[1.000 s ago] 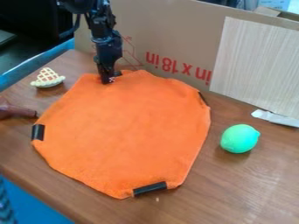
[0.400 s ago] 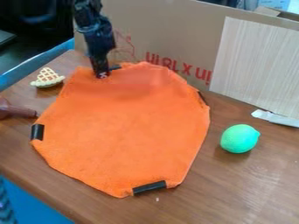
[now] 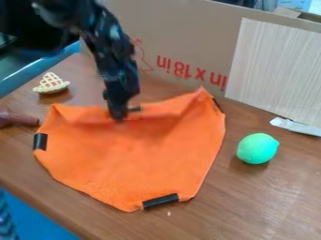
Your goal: Fold the cloth from top left to bottom right
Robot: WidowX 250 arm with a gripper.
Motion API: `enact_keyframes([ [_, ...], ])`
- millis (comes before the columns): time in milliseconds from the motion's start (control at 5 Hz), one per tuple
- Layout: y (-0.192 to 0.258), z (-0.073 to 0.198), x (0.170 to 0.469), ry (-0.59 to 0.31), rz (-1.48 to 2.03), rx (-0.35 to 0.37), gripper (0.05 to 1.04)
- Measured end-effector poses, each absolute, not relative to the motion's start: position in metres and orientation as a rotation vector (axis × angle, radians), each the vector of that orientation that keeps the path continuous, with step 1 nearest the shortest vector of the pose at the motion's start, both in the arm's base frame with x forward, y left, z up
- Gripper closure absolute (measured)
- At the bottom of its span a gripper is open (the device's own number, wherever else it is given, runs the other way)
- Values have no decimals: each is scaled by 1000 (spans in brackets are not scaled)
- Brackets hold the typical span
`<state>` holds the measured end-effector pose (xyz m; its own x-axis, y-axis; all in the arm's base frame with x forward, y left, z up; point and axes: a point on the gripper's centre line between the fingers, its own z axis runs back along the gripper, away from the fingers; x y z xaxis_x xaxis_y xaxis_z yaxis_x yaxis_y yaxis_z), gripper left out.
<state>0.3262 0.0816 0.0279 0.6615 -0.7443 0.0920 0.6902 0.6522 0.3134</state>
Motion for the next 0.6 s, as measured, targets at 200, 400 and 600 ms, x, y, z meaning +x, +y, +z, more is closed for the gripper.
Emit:
enact_keyframes([
  [200, 62, 14, 305, -185, -838, 319, 1020],
  [400, 53, 16, 287, -192, -858, 323, 1020],
  [600, 41, 27, 275, -198, -851, 284, 1023],
])
